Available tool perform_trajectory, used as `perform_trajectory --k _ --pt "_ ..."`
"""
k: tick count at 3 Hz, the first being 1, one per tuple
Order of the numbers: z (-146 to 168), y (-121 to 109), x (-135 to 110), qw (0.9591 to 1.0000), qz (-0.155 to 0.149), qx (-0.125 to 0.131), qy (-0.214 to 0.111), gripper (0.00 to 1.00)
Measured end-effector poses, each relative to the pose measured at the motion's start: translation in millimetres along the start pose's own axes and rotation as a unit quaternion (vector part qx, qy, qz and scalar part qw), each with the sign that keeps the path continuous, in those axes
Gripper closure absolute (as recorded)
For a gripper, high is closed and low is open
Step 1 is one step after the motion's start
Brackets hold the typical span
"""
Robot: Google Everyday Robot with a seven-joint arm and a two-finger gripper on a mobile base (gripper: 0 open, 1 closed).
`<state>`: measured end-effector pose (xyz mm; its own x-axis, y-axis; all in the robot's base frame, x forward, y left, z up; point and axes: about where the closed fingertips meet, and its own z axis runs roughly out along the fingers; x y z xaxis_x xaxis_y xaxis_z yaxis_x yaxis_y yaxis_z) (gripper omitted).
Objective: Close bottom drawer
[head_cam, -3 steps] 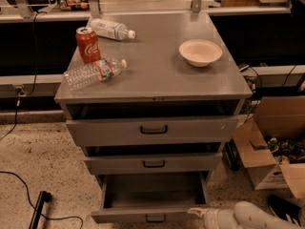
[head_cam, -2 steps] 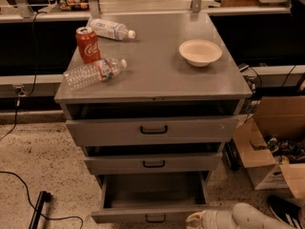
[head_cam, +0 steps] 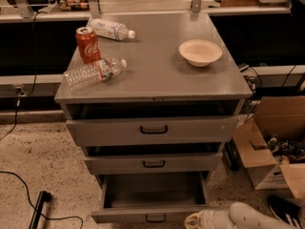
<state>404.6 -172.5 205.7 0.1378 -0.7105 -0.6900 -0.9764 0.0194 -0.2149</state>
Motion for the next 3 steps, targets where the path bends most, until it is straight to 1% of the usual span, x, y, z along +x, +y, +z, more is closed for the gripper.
perform_trajectory --k 1,2,3 --pt "33 -4 9 0.9999 0.001 0.012 0.003 1.00" --pt "55 -5 18 0.9995 0.003 0.030 0.005 1.00" --pt "68 -6 26 0.9991 0.004 0.042 0.002 1.00"
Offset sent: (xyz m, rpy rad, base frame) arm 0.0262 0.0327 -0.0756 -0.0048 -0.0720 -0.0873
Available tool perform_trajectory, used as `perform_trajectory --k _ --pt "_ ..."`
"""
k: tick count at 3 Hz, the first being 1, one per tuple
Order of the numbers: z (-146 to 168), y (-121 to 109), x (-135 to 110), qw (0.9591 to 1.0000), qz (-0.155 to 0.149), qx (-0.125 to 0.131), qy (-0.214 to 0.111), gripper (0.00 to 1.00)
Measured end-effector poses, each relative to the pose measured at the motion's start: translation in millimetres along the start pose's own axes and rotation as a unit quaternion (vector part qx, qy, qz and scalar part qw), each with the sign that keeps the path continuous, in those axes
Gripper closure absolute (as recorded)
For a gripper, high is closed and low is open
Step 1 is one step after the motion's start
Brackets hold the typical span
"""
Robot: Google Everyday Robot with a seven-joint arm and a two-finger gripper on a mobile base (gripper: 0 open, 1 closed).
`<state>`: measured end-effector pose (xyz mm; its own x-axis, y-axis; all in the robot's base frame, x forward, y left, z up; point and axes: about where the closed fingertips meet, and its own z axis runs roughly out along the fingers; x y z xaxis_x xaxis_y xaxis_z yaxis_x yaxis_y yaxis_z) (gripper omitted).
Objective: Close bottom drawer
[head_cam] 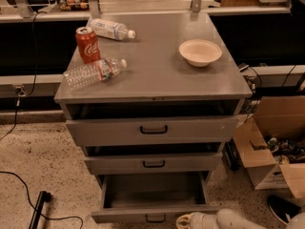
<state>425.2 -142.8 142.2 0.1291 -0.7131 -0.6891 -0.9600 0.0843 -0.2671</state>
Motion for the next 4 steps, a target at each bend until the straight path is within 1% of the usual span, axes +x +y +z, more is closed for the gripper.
perform_trajectory --k 1,2,3,4 --pt "2 -11 1 0.9998 0.000 0.021 -0.001 1.00" --pt "-9 -38 -5 0.9986 -0.002 0.052 -0.007 1.00" --pt "-9 -39 -5 0.9986 -0.002 0.052 -0.007 1.00" --pt "-6 -92 -12 0.9971 -0.026 0.071 -0.002 1.00"
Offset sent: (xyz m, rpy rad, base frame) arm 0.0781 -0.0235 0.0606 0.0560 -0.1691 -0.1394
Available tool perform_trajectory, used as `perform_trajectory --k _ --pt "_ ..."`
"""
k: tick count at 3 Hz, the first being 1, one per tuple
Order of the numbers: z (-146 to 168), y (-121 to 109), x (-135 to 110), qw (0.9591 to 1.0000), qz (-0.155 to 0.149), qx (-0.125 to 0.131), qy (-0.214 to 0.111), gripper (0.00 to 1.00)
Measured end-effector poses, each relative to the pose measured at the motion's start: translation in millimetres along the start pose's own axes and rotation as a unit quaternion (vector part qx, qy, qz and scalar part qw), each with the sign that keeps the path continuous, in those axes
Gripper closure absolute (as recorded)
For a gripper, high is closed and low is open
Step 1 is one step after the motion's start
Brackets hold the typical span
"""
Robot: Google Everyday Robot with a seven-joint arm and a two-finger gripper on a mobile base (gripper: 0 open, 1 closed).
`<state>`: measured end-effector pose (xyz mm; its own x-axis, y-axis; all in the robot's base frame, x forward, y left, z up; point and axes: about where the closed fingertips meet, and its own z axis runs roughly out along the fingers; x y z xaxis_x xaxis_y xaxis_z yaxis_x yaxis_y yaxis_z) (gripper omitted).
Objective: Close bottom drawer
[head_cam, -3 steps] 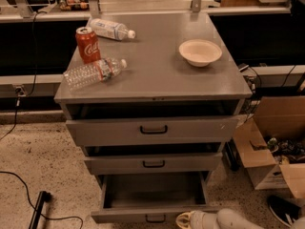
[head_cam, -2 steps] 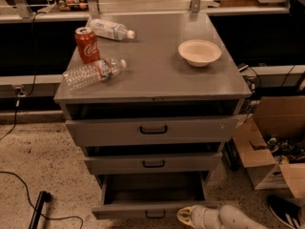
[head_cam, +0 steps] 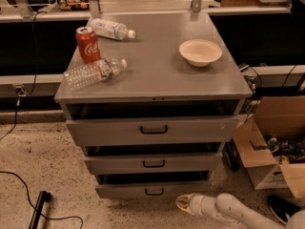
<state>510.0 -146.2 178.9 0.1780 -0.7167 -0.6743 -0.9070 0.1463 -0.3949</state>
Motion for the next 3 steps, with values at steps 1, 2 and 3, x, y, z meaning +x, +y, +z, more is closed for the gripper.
perform_trajectory --k 1,2,3 --pt "0 0 0 1.0000 0.000 0.000 0.000 1.00" --pt "6 -1 -1 0.9999 -0.010 -0.001 0.007 1.00" --pt "24 -10 6 0.9999 -0.009 0.012 -0.003 1.00"
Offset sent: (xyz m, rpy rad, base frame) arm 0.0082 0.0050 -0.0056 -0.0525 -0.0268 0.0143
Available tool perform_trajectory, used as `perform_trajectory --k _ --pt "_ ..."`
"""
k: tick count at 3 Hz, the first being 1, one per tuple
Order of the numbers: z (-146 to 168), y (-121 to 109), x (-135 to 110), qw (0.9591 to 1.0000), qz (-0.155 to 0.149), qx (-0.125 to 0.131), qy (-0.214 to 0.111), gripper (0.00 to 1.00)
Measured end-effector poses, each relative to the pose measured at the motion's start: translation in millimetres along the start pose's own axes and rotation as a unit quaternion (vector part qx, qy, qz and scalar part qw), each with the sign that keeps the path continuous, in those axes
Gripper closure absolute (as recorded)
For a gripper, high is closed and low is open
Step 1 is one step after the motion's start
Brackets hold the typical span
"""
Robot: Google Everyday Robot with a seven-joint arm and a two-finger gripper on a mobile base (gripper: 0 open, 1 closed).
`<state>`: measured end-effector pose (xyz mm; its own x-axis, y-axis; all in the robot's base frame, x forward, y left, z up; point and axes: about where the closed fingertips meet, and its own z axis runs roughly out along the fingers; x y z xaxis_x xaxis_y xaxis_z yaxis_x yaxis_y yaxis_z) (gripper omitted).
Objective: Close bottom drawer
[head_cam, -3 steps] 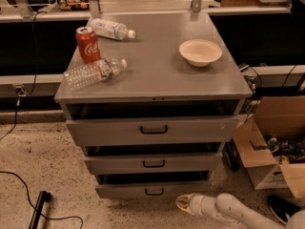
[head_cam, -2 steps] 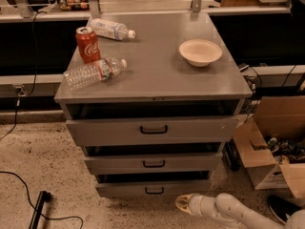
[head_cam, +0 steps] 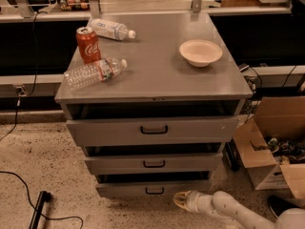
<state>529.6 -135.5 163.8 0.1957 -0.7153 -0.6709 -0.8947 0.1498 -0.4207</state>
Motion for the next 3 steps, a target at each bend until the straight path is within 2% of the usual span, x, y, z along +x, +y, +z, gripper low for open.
perform_trajectory --k 1,2,3 --pt "21 -19 17 0.9997 0.005 0.020 -0.012 1.00" --pt "26 -35 34 0.9986 0.012 0.046 -0.021 1.00" --pt "21 -41 36 0.9976 0.001 0.065 -0.024 1.00"
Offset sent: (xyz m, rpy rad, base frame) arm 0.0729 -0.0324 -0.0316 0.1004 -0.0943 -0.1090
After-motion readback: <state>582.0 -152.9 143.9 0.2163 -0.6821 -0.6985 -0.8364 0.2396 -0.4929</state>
